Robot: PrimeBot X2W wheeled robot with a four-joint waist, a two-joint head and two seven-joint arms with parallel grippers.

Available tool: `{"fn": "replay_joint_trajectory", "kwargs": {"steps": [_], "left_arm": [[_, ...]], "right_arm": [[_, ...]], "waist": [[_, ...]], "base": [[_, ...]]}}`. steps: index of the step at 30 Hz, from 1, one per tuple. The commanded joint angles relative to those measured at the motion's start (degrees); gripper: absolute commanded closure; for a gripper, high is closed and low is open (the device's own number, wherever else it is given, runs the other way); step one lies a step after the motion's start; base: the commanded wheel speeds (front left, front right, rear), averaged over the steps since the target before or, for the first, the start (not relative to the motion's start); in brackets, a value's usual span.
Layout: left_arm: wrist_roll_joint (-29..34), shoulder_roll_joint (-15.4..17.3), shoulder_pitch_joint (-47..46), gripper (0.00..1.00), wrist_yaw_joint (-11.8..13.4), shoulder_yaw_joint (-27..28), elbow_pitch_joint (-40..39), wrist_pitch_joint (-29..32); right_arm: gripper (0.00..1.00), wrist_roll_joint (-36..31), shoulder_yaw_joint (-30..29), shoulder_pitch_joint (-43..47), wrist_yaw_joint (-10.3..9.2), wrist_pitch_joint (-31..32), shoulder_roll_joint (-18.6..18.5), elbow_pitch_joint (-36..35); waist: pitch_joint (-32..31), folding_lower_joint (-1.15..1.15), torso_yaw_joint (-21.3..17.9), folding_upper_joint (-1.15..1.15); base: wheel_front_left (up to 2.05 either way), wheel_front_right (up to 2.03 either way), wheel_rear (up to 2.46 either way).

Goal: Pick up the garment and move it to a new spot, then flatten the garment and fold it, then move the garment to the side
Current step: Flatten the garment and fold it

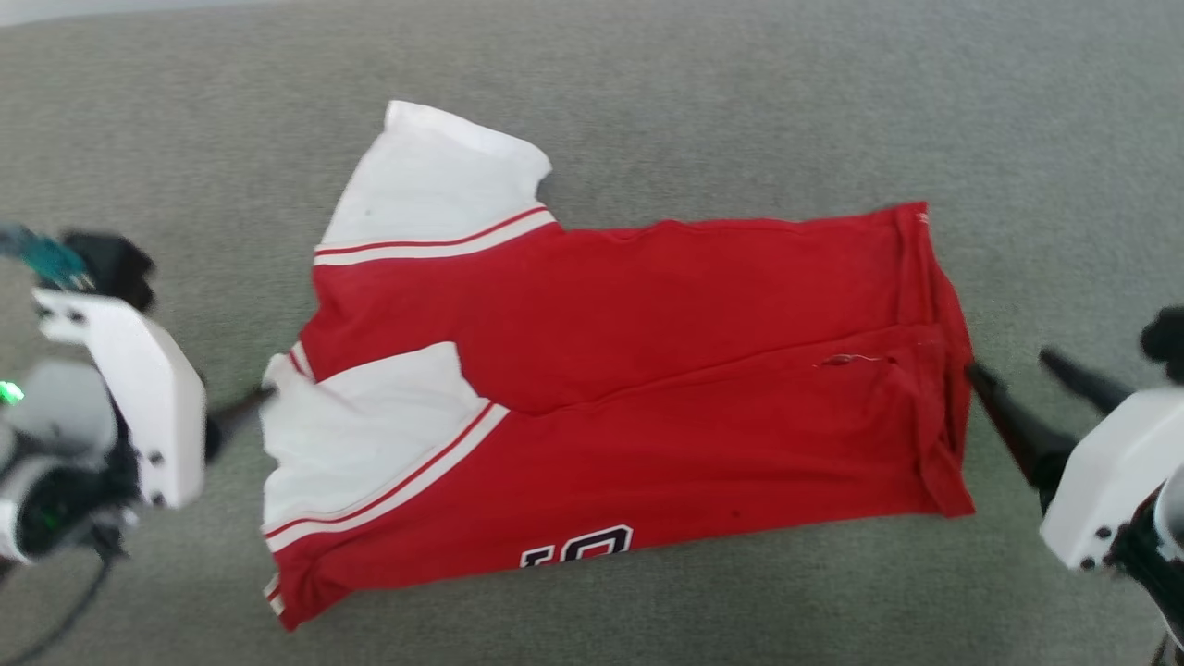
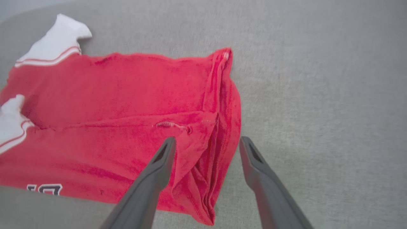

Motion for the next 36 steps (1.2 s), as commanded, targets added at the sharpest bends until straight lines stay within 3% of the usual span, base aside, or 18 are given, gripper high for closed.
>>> {"fn": "replay_joint_trajectory", "kwargs": {"steps": [1, 6, 9, 12, 18, 27, 36], "left_arm": [[1.4, 0.4, -2.1, 0.0, 0.0, 1.0, 0.0, 0.3], [4.6, 0.3, -8.3, 0.0, -2.3, 3.3, 2.7, 0.4], [6.4, -0.6, -12.1, 0.0, -5.0, 4.3, 6.0, 0.0], [8.4, -1.8, -15.7, 0.0, -7.8, 5.0, 10.6, 0.1], [9.2, -5.3, -21.3, 0.0, -10.8, 5.6, 20.7, 2.5], [8.7, -11.1, -26.0, 0.0, -12.9, 4.7, 34.2, 6.9], [8.1, -15.8, -26.6, 0.0, -11.7, 2.6, 41.1, 12.4]], "right_arm": [[0.0, -0.8, -0.2, -1.2, -0.03, -2.5, 1.1, -1.5], [0.0, -3.0, 1.6, -3.8, -0.03, -12.3, 2.7, -5.1], [0.0, -4.7, 2.7, -5.8, -0.03, -19.8, 3.7, -5.6], [0.0, -5.7, 4.1, -7.4, -0.03, -26.8, 4.6, -5.0], [0.0, -7.9, 5.3, -9.2, -0.03, -36.1, 4.9, -3.2], [0.0, -7.8, 7.6, -11.9, -0.03, -41.3, 6.7, 1.1], [0.0, -7.0, 9.1, -13.5, -0.03, -38.3, 6.9, 4.2]], "waist": [[0.9, 0.0, -1.5, 0.0], [2.7, 0.0, -4.8, 0.0], [4.1, 0.0, -7.0, 0.0], [5.5, 0.0, -9.1, 0.0], [8.4, 0.0, -12.4, 0.0], [11.8, 0.0, -14.8, 0.0], [13.4, 0.0, -15.1, 0.0]], "base": [[0.0, 0.0, 0.0], [0.0, 0.0, 0.0], [0.0, 0.0, 0.0], [0.0, 0.0, 0.0], [0.0, 0.0, 0.0], [0.0, 0.0, 0.0], [0.0, 0.0, 0.0]]}}
